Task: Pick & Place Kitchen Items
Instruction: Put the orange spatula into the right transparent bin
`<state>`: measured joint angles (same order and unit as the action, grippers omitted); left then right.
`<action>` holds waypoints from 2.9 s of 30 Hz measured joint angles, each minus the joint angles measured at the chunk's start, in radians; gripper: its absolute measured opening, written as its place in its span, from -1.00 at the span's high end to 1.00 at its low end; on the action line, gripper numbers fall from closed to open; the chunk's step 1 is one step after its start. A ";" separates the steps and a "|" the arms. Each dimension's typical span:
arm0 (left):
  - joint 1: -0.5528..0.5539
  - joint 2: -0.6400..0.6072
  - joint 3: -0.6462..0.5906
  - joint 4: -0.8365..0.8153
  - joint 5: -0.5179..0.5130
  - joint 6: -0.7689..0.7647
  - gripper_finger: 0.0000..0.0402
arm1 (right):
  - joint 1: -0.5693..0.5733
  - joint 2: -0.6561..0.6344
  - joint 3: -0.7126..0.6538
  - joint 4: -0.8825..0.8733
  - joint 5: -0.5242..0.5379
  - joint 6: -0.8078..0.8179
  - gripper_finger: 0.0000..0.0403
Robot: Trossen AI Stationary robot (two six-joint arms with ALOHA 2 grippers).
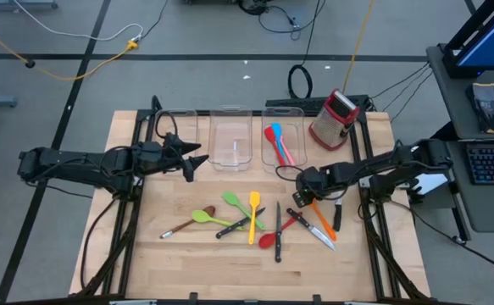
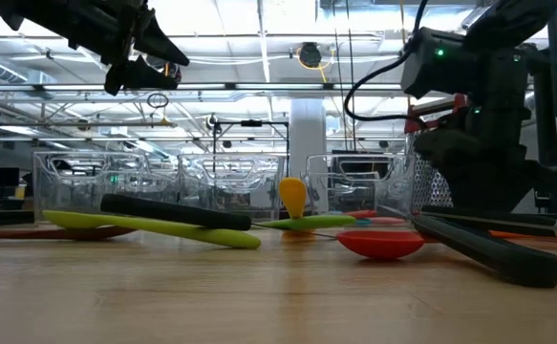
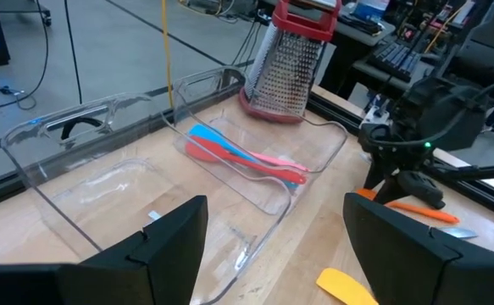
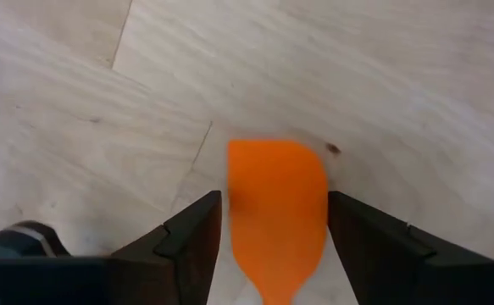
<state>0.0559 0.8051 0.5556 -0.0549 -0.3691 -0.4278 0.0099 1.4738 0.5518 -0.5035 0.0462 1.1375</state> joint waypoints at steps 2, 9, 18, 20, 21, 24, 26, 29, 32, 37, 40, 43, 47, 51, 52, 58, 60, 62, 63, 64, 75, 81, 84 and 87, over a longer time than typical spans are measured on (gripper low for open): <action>0.000 0.000 0.000 -0.003 0.000 0.000 -0.39 | 0.010 0.000 0.000 0.000 0.022 0.031 0.02; 0.000 0.000 0.000 -0.003 0.000 0.000 -0.39 | 0.047 0.000 -0.003 -0.005 0.077 0.103 0.42; 0.000 0.000 0.000 -0.003 0.000 -0.001 -0.39 | 0.070 0.001 -0.008 0.052 0.081 0.141 0.86; 0.000 0.000 0.000 -0.002 0.000 -0.004 -0.39 | 0.070 0.000 -0.008 0.051 0.079 0.137 0.92; 0.000 0.000 0.000 -0.003 0.000 -0.005 -0.39 | 0.070 -0.001 -0.008 0.049 0.078 0.129 0.93; 0.000 0.000 0.000 -0.002 0.000 -0.006 -0.39 | 0.068 -0.015 -0.010 0.044 0.075 0.114 0.93; 0.000 0.000 0.000 -0.002 0.000 -0.008 -0.39 | 0.068 -0.026 -0.012 0.040 0.072 0.111 0.93; 0.000 0.000 0.000 -0.002 0.000 -0.008 -0.39 | 0.068 -0.049 -0.013 0.036 0.066 0.102 0.93; 0.000 0.000 0.000 -0.002 0.000 -0.008 -0.39 | 0.068 -0.095 -0.013 0.046 0.055 0.081 0.93; 0.000 0.000 0.000 -0.002 0.000 -0.008 -0.39 | 0.067 -0.218 -0.017 0.038 0.018 0.072 0.93; 0.000 0.000 0.000 -0.001 0.000 -0.008 -0.39 | 0.063 -0.294 -0.018 -0.004 -0.021 0.069 0.93; 0.000 0.000 0.000 -0.001 0.000 -0.004 -0.39 | 0.056 -0.369 -0.017 -0.023 -0.047 0.073 0.93; 0.001 0.000 0.000 0.004 0.000 -0.003 -0.39 | 0.048 -0.463 -0.017 0.007 -0.100 0.078 0.93; 0.001 0.000 0.000 0.004 0.000 0.000 -0.39 | 0.030 -0.540 -0.016 0.133 -0.132 0.085 0.93; 0.001 0.000 0.000 0.004 0.000 0.001 -0.39 | 0.024 -0.554 -0.016 0.174 -0.132 0.094 0.93; 0.001 0.000 0.000 0.002 0.000 0.006 -0.39 | -0.053 -0.588 -0.014 0.530 -0.126 0.085 0.93; 0.001 0.000 0.000 -0.001 0.000 0.012 -0.39 | -0.096 -0.581 -0.013 0.653 -0.125 0.066 0.93; 0.001 0.000 0.000 -0.002 0.000 0.021 -0.39 | -0.148 -0.568 -0.013 0.755 -0.125 0.044 0.93; 0.001 0.000 0.000 -0.002 0.000 0.027 -0.39 | -0.176 -0.561 -0.013 0.799 -0.123 0.030 0.93; 0.001 0.000 0.000 -0.002 0.000 0.031 -0.39 | -0.204 -0.552 -0.013 0.843 -0.122 0.013 0.93; 0.001 0.000 0.000 -0.002 -0.009 0.041 -0.39 | -0.477 -0.432 0.043 1.001 -0.094 -0.167 0.93; 0.001 0.000 0.000 -0.002 -0.026 0.057 -0.39 | -0.552 -0.332 0.179 0.874 -0.085 -0.297 0.93; 0.001 0.000 0.000 -0.002 -0.036 0.058 -0.39 | -0.572 -0.276 0.247 0.804 -0.053 -0.376 0.93; 0.001 0.000 0.000 -0.002 -0.036 0.059 -0.39 | -0.582 -0.213 0.309 0.756 -0.011 -0.454 0.93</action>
<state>0.0566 0.8049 0.5556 -0.0566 -0.4055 -0.3687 -0.5720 1.2605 0.8607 0.2522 0.0354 0.6835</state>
